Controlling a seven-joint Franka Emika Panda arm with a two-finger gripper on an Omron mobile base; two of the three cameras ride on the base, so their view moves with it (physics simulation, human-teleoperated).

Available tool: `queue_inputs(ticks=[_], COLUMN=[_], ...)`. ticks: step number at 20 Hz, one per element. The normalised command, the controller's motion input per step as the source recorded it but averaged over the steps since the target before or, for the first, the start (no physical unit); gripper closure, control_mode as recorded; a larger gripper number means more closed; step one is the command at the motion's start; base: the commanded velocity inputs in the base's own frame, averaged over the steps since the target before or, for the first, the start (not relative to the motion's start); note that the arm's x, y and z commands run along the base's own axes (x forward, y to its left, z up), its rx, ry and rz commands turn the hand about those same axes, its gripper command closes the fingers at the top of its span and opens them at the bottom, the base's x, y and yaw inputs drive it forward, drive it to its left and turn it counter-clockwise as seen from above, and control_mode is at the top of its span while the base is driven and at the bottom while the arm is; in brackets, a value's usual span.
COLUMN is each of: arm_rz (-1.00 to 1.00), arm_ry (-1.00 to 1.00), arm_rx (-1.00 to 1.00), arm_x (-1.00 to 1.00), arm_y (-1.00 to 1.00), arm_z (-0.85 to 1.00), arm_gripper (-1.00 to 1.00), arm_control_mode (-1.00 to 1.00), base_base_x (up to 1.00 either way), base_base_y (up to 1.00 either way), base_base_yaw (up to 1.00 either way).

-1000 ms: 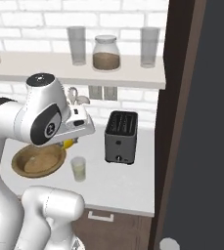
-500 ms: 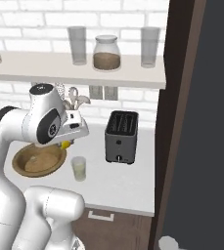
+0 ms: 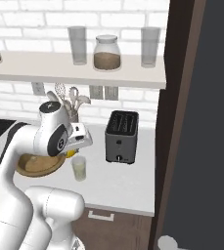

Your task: Grab a lemon wedge from the fridge and one ice cube from the ice bowl, and put them in the glass of lemonade.

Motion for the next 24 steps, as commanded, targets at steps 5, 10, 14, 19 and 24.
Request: queue_inputs(ticks=[5, 10, 14, 19, 24], arm_rz=[0.00, 0.00, 0.00, 0.00, 0.00], arm_ry=[0.00, 0.00, 0.00, 0.00, 0.00], arm_rx=[0.03, 0.02, 0.00, 0.00, 0.00], arm_x=[0.24, 0.13, 0.10, 0.14, 0.28], arm_y=[-0.01, -0.01, 0.00, -0.01, -0.02], arm_z=[-0.26, -0.29, -0.36, -0.31, -0.11], arm_gripper=[1.00, 1.00, 1.00, 1.00, 1.00], arm_control_mode=[-1.00, -1.00, -1.00, -1.00, -1.00], base_base_x=[0.00, 0.00, 0.00, 0.00, 0.00], base_base_y=[0.00, 0.00, 0.00, 0.00, 0.00], base_base_yaw=[0.00, 0.00, 0.00, 0.00, 0.00])
